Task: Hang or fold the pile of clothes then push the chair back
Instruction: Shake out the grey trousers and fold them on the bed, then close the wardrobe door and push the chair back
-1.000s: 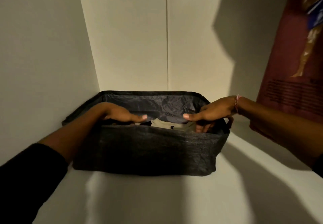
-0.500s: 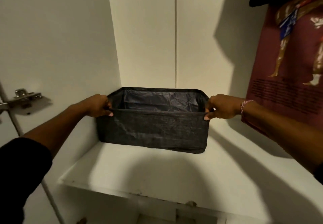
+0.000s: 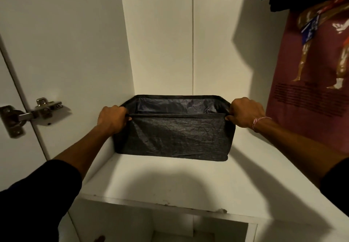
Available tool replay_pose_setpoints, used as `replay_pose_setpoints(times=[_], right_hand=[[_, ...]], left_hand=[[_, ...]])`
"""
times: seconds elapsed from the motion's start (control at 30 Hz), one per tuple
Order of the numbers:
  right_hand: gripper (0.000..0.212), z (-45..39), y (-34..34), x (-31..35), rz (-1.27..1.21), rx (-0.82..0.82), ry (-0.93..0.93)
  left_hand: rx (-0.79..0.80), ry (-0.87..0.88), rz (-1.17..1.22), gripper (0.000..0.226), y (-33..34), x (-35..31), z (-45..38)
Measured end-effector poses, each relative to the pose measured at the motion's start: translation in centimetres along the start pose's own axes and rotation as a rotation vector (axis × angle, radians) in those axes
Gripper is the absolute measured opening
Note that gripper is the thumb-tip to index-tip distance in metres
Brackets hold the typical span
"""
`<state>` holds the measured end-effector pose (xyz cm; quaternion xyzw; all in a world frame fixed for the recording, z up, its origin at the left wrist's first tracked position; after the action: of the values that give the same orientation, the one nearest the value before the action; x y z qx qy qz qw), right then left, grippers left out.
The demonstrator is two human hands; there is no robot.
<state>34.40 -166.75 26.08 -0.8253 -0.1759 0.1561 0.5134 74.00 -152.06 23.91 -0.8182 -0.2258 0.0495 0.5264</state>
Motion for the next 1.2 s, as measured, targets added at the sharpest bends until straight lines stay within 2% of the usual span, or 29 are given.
replay_pose_setpoints(times=[0.1,0.3,0.4,0.63,0.93,1.07,1.2], right_hand=[[0.026,0.9,0.5,0.2,-0.013,-0.043,0.005],[0.038,4.3,0.1,0.8,-0.115,-0.087,0.01],[0.039,6.9,-0.9,1.0,-0.123,-0.071,-0.007],[0.04,16.3,-3.3,1.4,-0.127,0.029,-0.083],[0.055,31.2,-4.9,-0.8,-0.144,0.155,-0.152],[0.065,36.5,-6.0,-1.8,-0.134,0.207,-0.236],[0.071,42.2,-7.3,-3.5,-0.128,0.221,-0.231]], left_hand=[[-0.032,-0.014,0.001,0.028,0.2,-0.3,0.7],[-0.198,0.011,0.026,0.018,-1.8,-3.0,4.2],[-0.215,0.039,0.027,0.027,-3.4,-4.9,6.6],[-0.119,0.2,0.081,0.042,-7.1,-11.9,16.0],[-0.018,0.352,0.259,0.064,-10.9,-22.4,30.9],[0.036,0.423,0.335,0.07,-12.0,-26.3,35.7],[0.043,0.516,0.351,0.072,-13.9,-30.3,40.0]])
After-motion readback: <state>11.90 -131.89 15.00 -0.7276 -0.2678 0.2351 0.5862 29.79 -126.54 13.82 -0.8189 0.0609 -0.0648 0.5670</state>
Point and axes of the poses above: each hand's wrist, its own z-axis away from the middle knuckle, its own y-axis out of the palm, x = y × z, the point moved 4 cm from there along -z, towards the middle knuckle, and after that the axes turned 1 degree about z, right-handed, at the moved point
